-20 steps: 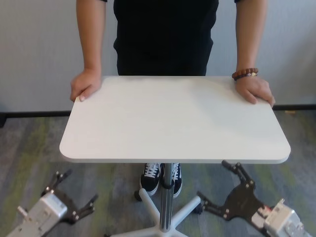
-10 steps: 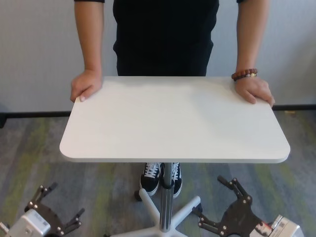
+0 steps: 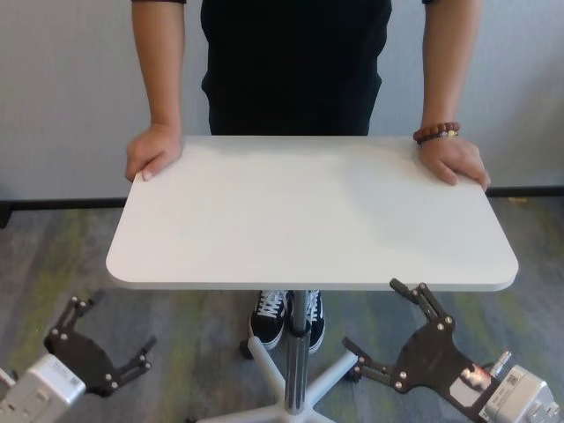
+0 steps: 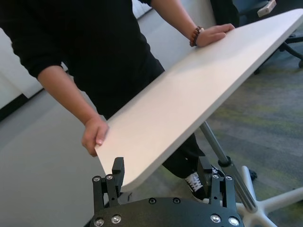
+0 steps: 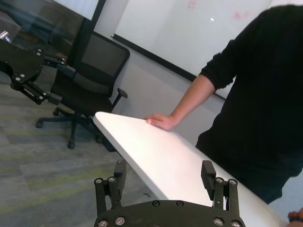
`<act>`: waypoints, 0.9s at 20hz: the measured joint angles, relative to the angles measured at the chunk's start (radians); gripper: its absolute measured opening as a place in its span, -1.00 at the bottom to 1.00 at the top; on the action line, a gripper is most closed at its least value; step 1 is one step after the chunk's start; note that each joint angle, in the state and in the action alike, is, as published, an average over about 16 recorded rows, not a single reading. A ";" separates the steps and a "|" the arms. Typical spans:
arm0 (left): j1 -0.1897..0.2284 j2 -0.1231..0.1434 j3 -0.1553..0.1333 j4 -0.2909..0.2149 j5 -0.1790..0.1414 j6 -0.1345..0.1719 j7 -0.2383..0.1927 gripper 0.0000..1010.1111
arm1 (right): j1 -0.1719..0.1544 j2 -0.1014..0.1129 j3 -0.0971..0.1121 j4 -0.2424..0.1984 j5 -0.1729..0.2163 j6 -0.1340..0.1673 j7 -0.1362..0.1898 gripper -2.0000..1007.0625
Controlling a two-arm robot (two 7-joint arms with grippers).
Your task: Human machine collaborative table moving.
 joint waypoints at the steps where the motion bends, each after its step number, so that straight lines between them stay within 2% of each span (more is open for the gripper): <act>1: 0.003 -0.001 -0.004 -0.008 0.000 -0.003 0.001 0.98 | 0.000 0.000 0.004 -0.009 -0.004 0.002 0.001 0.99; 9: 0.054 -0.003 -0.051 -0.083 -0.006 -0.020 0.003 0.98 | -0.019 -0.007 0.024 -0.084 -0.038 0.028 -0.001 0.99; 18: 0.122 0.003 -0.093 -0.134 -0.019 -0.048 -0.008 0.98 | -0.085 -0.031 0.037 -0.187 -0.099 0.082 -0.036 0.99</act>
